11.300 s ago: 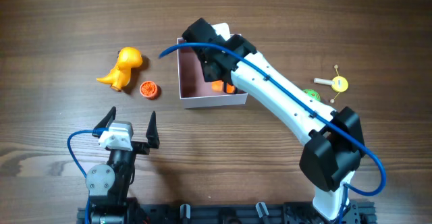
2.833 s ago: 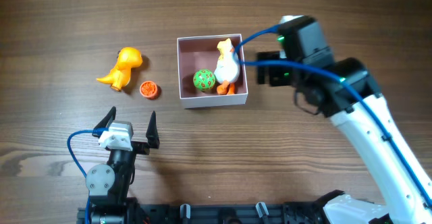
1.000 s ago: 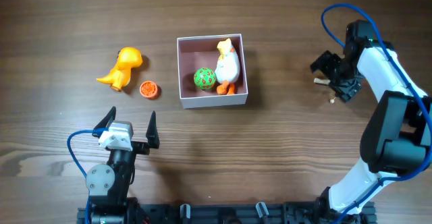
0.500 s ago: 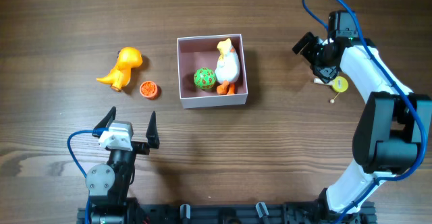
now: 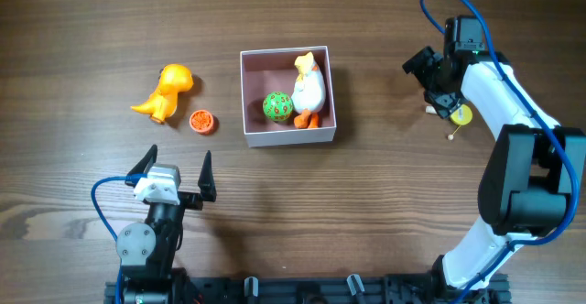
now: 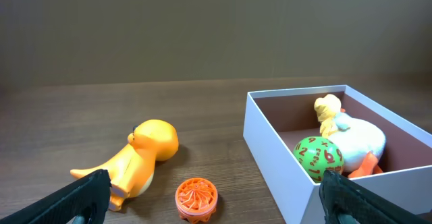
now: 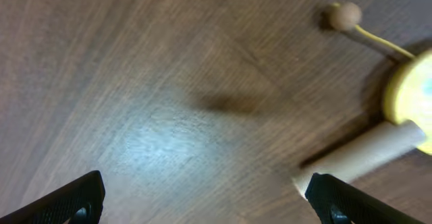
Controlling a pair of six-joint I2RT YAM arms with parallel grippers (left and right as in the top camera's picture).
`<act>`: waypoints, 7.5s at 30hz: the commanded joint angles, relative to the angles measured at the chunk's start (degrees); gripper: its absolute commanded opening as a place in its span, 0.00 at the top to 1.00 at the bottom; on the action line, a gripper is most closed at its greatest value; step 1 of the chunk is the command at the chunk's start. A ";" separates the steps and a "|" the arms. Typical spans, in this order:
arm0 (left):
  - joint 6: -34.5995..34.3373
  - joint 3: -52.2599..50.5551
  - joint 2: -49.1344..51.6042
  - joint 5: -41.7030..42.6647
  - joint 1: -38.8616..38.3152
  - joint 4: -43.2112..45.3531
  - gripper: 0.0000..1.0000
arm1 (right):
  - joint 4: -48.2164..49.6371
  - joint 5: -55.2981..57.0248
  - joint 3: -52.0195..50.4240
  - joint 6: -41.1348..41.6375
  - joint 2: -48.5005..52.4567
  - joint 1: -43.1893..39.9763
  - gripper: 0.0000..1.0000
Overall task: Pack container
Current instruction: 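Align right gripper over the yellow toy's wooden handle and grasp it, then carry the yellow toy into the box and release it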
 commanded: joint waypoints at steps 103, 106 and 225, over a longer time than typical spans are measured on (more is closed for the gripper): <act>1.11 -0.46 -0.42 1.05 -0.26 0.11 0.00 | -20.59 14.05 0.15 -11.32 -4.26 -0.68 0.00; 1.11 -0.46 -0.42 1.05 -0.26 0.11 0.00 | -21.68 14.32 0.15 -11.32 -4.26 -1.51 0.01; 1.11 -0.46 -0.42 1.07 -0.26 0.11 0.00 | -12.13 4.98 6.40 -26.77 -6.08 7.17 0.96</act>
